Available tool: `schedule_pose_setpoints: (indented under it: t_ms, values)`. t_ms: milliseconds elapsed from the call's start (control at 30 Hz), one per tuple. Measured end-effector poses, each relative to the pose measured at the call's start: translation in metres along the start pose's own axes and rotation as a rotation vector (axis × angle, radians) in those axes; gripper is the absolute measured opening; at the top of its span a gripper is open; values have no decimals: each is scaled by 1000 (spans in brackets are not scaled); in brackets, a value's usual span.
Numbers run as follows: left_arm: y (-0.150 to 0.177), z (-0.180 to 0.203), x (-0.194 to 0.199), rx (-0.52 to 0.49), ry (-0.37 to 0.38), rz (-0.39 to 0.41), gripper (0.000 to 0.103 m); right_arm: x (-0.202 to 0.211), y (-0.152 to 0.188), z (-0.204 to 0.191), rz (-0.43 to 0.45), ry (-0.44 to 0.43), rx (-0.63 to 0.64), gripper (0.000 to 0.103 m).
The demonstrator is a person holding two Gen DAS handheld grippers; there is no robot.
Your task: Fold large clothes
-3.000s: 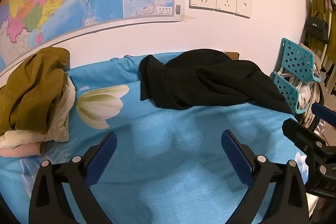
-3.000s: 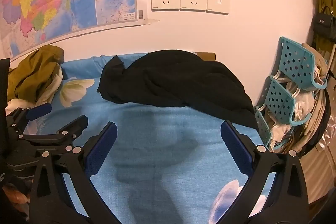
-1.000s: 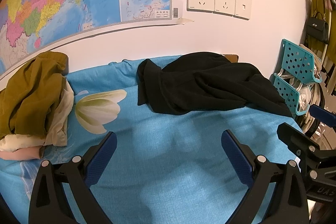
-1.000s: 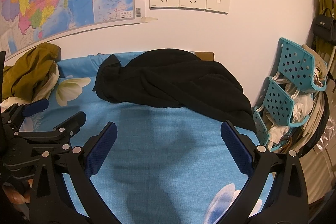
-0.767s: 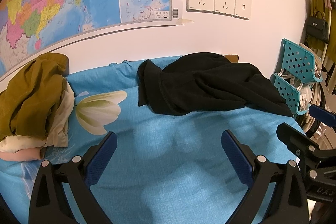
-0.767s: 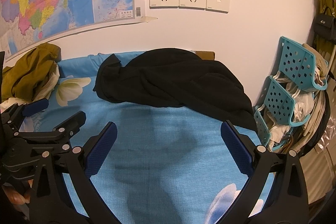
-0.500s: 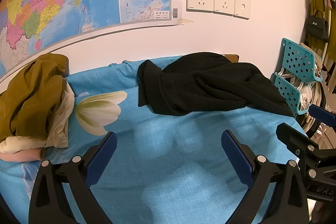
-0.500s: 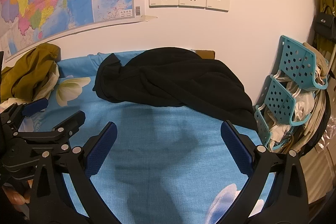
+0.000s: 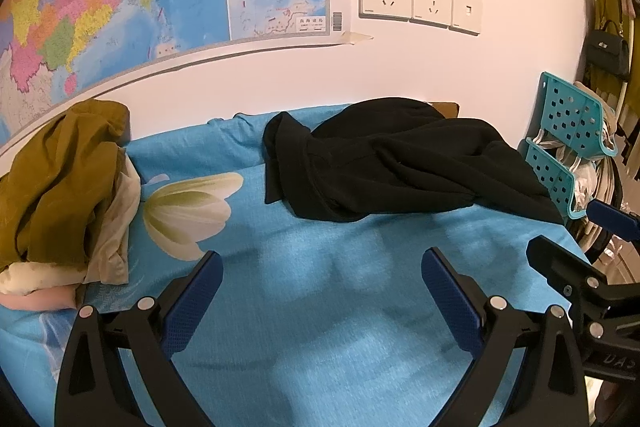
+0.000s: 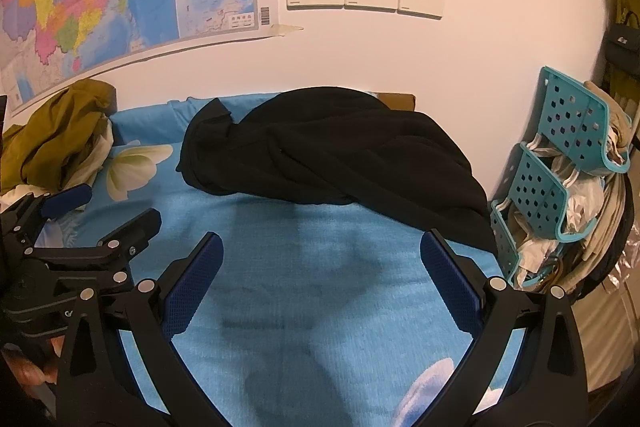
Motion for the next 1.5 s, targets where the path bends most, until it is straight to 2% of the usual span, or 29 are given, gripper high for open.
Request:
schedule_pose_setpoints:
  t_ms: [167, 367, 500, 633, 667, 733, 800, 867, 900, 933, 967, 1000, 1067, 1100, 1267, 1333, 1367, 1400, 1433, 1467, 1500]
  values:
    - [-3, -13, -15, 22, 2, -37, 96, -9, -6, 0, -6, -32, 23, 97]
    - [-10, -41, -38, 45, -51, -72, 96, -41, -22, -4, -35, -58, 105, 97]
    - [-14, -61, -53, 67, -74, -95, 96, -75, -32, -21, -84, -115, 196, 97]
    - [-16, -76, -67, 77, -98, -121, 96, -117, -43, -38, -118, -97, 319, 97]
    - [-16, -80, -71, 85, -99, -129, 96, -126, -46, -39, -124, -88, 330, 97]
    - [-17, -84, -75, 94, -105, -132, 96, -147, -54, -46, -153, -126, 360, 97]
    - [-18, -87, -79, 93, -112, -135, 96, -164, -60, -48, -167, -114, 386, 97]
    - [-18, -89, -82, 96, -112, -139, 96, -179, -63, -46, -205, -150, 376, 94]
    - [-19, -91, -85, 96, -113, -144, 96, -184, -65, -46, -220, -194, 366, 82]
    - [-19, -92, -87, 96, -117, -146, 96, -186, -66, -46, -228, -230, 361, 41]
    - [-20, -93, -89, 96, -118, -147, 96, -186, -68, -43, -233, -232, 364, 19]
    - [-21, -94, -89, 97, -118, -148, 96, -184, -69, -41, -250, -256, 360, 10]
    - [-22, -96, -91, 99, -116, -147, 96, -165, -75, -34, -224, -320, 334, 10]
    - [-23, -97, -92, 98, -112, -146, 96, -152, -78, -32, -198, -325, 342, 9]
    - [-28, -99, -93, 92, -102, -136, 96, -66, -92, -2, -42, -411, 307, 9]
    - [-29, -99, -94, 87, -92, -135, 96, -46, -88, 8, -31, -441, 305, 10]
    - [-29, -98, -94, 84, -91, -135, 96, -41, -78, 10, -65, -460, 329, 12]
    - [-29, -97, -95, 78, -91, -135, 96, -41, -70, 10, -94, -440, 360, 25]
    - [-29, -96, -96, 73, -92, -135, 96, -42, -62, 10, -107, -414, 381, 50]
    - [-29, -96, -96, 69, -94, -134, 96, -46, -54, 8, -135, -390, 412, 65]
    - [-29, -96, -97, 67, -95, -135, 96, -51, -52, 5, -142, -362, 428, 86]
Point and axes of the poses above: each gripper's, at about its wrist camera, not at the fingertips, and x roughly against the way its jaws point, z to its right, y to its underside, the point moved 5 cm from there along -x, roughly the way its jaws point, and after that the axes turned 2 degrees about x, right-handed, at the moved point
